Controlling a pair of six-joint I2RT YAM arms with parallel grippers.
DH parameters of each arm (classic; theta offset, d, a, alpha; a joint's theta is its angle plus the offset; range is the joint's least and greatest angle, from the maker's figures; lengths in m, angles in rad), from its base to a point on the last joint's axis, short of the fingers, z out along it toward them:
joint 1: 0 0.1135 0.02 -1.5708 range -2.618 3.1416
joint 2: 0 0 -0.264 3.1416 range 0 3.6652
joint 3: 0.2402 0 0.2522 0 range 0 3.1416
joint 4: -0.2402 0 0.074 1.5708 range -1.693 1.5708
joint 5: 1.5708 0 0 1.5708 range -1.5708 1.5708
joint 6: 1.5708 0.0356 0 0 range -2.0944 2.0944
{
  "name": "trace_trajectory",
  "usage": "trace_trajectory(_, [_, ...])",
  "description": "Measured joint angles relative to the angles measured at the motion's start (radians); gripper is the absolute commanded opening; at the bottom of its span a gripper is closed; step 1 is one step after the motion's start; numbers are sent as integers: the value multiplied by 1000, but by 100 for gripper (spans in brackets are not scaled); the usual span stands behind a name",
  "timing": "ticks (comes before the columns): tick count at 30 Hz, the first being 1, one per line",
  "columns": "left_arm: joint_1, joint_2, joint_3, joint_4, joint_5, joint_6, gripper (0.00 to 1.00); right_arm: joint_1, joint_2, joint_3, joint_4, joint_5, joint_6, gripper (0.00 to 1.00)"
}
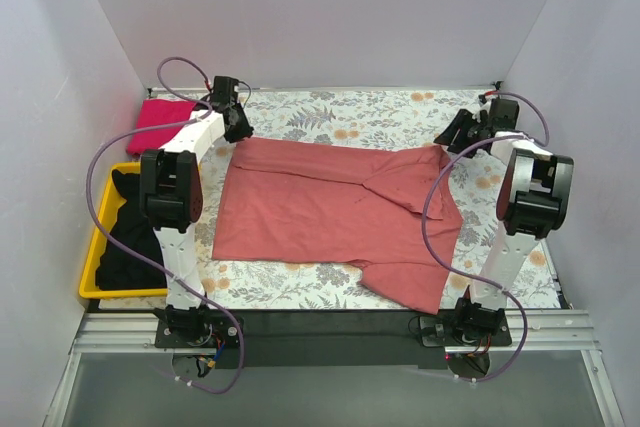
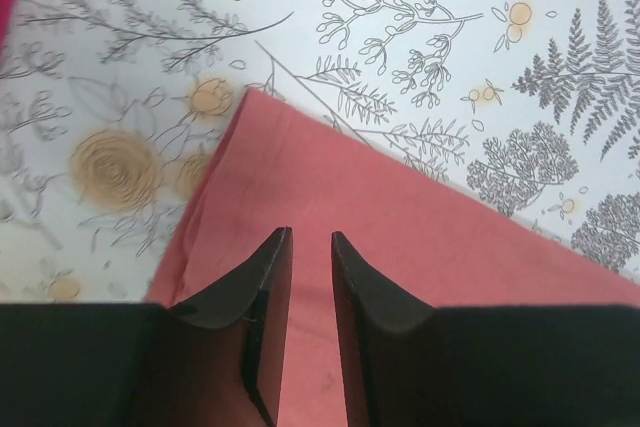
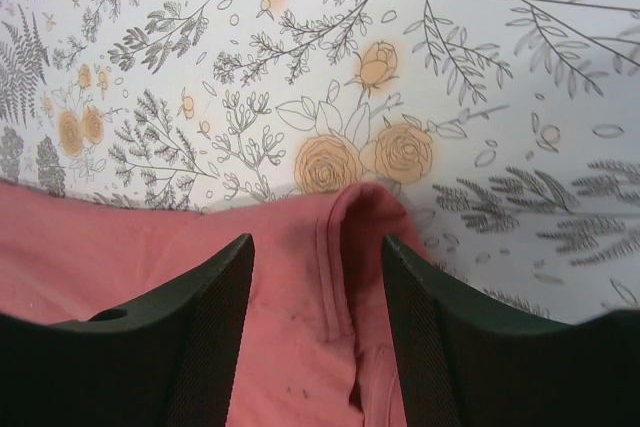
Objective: Fold and stack the t-shirts
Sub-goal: Fold the tshirt
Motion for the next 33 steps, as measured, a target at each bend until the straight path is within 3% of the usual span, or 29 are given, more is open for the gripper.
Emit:
trace_trajectory(5, [-3, 127, 29, 43, 39, 9, 16, -6, 103, 24, 68, -94, 21, 56])
trace_trajectory(9, [-2, 154, 39, 61, 48, 8, 11, -13, 132, 24, 93, -128, 28, 43])
trace_trajectory(16, [-2, 165, 39, 64, 37, -16, 2, -56, 137, 24, 128, -150, 39, 1])
trace_trajectory(22, [10, 166, 33, 69, 37, -63, 0, -123, 159, 44, 140, -166, 44, 1])
trace_trajectory(27, [10, 166, 26, 92, 47, -89, 10, -127, 199, 88, 142, -190, 38, 5])
trace_trajectory(33, [9, 166, 23, 122, 64, -77, 25, -126, 231, 115, 143, -223, 16, 32])
